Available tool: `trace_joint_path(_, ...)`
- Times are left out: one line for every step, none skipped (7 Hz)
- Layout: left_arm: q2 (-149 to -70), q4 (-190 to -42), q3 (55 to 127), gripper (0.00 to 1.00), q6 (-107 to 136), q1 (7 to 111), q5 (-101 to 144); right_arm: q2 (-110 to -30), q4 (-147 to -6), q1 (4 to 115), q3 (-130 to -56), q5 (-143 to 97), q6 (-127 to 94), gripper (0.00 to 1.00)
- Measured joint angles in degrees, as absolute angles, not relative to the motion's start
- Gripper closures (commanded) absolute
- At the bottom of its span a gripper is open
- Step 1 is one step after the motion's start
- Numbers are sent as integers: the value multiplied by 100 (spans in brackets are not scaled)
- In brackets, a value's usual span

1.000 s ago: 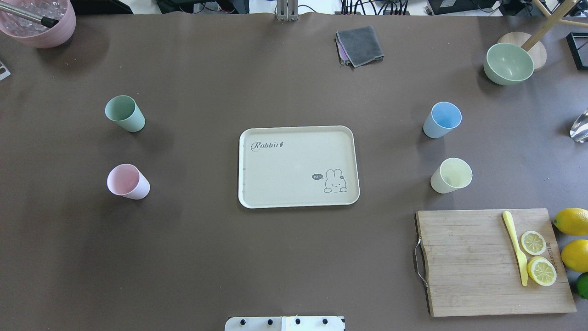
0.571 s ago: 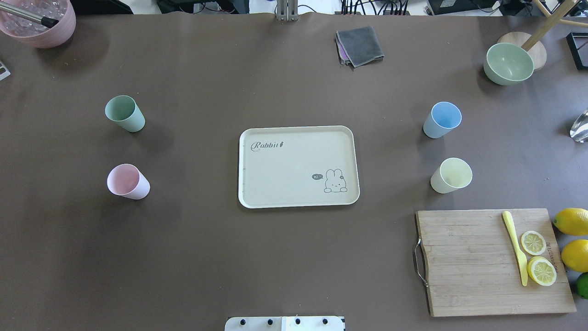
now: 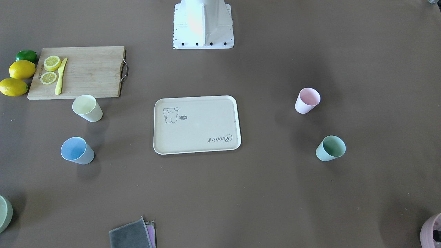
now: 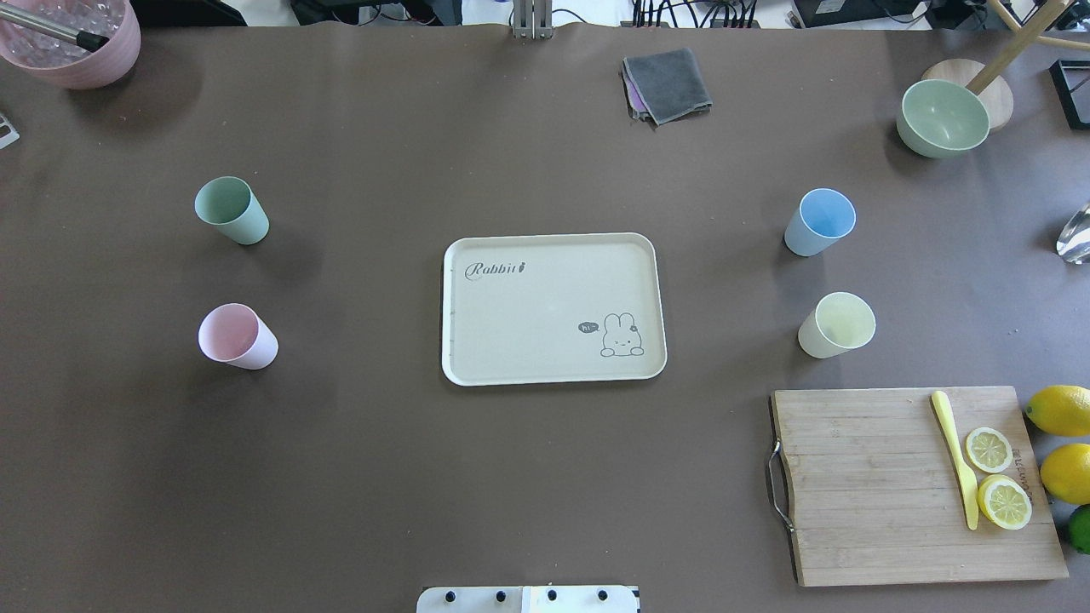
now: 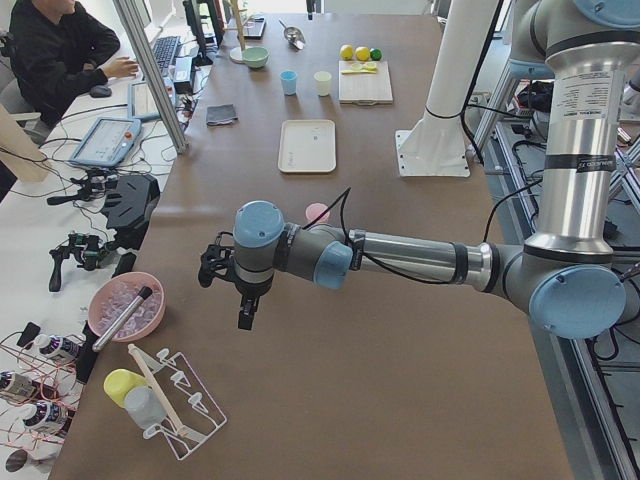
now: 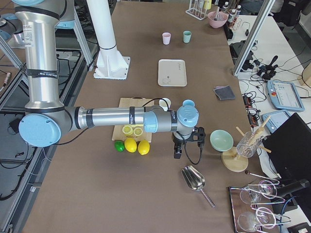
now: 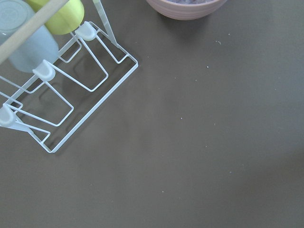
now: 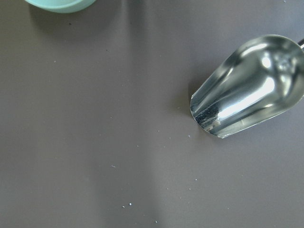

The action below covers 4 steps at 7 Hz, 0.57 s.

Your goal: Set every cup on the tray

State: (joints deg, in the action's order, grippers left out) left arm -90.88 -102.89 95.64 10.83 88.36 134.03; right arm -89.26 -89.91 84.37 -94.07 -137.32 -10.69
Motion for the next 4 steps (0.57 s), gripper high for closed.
trace_joint_path(-9094,-10315,9619,2,1084,8835,13648,-8888,-8991,8455,-9473,-13733,-1066,0)
trace_joint_path(-9110,-10388,9647,2,1085,8820,13831,-8854,-8991,8481,-9508,-13716,-1066,0)
trace_joint_path(-9091,-10586,9658,2,1087,8796,13921,-8839,-8991,8502,-9596,-13688,-1080,0)
trace_joint_path(-9041,-10796,9655,2,1093,8768,13975,-8844,-8996,8516,-9772,-13681,-1107,0)
